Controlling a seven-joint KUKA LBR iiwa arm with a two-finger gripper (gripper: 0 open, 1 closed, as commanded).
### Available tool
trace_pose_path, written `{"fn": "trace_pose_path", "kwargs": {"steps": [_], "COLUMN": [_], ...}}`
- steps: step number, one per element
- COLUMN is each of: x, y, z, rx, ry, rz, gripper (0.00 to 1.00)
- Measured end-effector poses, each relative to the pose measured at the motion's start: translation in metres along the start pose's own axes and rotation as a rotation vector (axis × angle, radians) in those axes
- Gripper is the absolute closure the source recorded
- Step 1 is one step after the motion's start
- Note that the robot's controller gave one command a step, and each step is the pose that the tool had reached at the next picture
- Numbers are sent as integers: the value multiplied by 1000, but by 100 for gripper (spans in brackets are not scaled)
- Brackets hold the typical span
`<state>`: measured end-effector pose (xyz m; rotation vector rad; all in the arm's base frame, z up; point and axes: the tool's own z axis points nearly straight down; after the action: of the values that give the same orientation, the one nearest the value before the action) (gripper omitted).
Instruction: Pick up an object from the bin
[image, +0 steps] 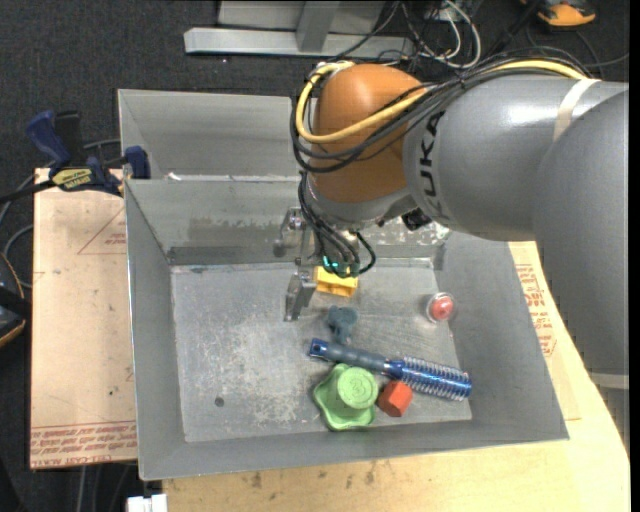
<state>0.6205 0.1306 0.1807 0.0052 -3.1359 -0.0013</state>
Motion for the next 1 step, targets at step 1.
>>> {"fn": "trace_pose_path", "kwargs": {"steps": [1], "x": [7], "y": [-91], "z": [89], "rx": [3], "ry": [-2], "rz": [2], "gripper": [0]}}
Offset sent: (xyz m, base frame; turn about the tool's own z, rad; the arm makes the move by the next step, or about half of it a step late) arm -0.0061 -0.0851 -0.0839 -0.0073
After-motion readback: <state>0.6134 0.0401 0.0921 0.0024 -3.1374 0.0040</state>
